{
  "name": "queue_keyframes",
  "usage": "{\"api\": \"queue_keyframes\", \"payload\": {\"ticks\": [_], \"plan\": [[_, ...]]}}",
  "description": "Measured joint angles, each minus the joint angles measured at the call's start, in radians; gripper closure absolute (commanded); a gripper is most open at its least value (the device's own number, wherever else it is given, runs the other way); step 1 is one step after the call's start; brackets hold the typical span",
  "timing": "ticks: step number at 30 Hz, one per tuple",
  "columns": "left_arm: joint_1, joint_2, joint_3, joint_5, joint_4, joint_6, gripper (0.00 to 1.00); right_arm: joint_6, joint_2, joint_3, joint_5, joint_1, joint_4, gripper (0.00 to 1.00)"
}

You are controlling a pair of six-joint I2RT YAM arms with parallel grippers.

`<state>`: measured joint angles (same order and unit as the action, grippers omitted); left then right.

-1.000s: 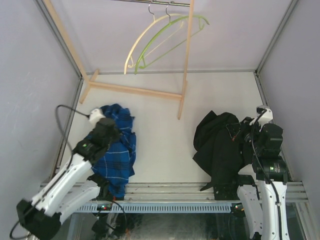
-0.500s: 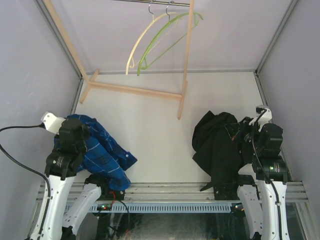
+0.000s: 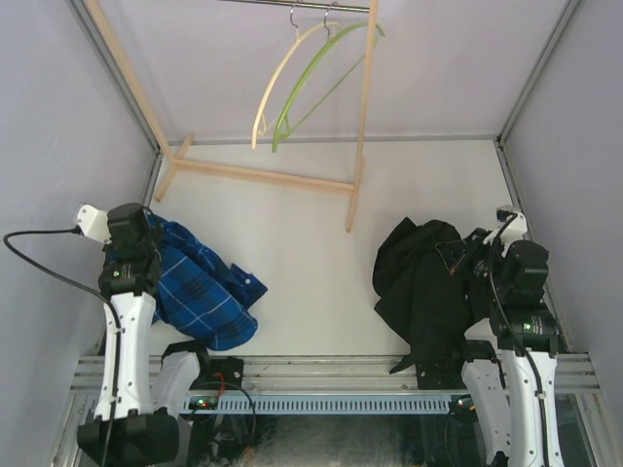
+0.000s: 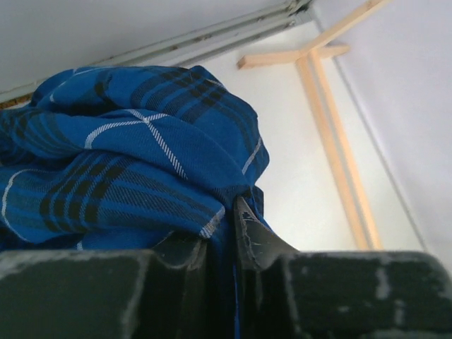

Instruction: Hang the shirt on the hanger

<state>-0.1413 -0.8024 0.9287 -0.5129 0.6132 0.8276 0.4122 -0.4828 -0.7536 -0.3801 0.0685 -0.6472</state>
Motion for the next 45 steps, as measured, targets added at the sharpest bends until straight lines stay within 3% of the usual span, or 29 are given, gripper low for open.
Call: {"api": "queue_keyframes", "payload": {"ticks": [5, 11, 16, 23, 28, 34, 39, 42, 45], "plan": [[-0.075, -0.03, -0.102, 0.109, -0.058, 0.011, 0.32, 0.005, 0.006, 0.006, 0.0, -0.003, 0.0, 1.0], [-0.077, 0.033, -0.128, 0.162, -0.058, 0.01, 0.1, 0.012, 0.024, 0.006, 0.001, -0.005, 0.01, 1.0], [-0.077, 0.061, -0.095, 0.213, -0.018, -0.021, 0.05, 0.013, 0.008, -0.035, 0.031, -0.026, 0.005, 1.0], [-0.077, 0.12, -0.063, 0.37, 0.014, -0.118, 0.04, 0.006, -0.091, -0.222, 0.119, -0.128, 0.06, 1.0], [-0.077, 0.18, -0.061, 0.468, 0.039, -0.188, 0.05, -0.052, -0.171, -0.304, 0.33, -0.393, 0.132, 1.0], [-0.077, 0.216, -0.054, 0.59, 0.041, -0.251, 0.06, -0.173, -0.235, -0.284, 0.6, -0.75, 0.304, 1.0], [-0.077, 0.242, -0.064, 0.68, 0.039, -0.275, 0.06, -0.245, -0.259, -0.071, 0.78, -0.994, 0.55, 0.77], [-0.077, 0.272, -0.088, 0.712, 0.038, -0.286, 0.06, -0.238, -0.321, 0.082, 0.856, -1.125, 0.654, 0.48], [-0.077, 0.28, -0.103, 0.737, 0.043, -0.291, 0.06, -0.208, -0.416, 0.198, 0.907, -1.269, 0.689, 0.33]]}}
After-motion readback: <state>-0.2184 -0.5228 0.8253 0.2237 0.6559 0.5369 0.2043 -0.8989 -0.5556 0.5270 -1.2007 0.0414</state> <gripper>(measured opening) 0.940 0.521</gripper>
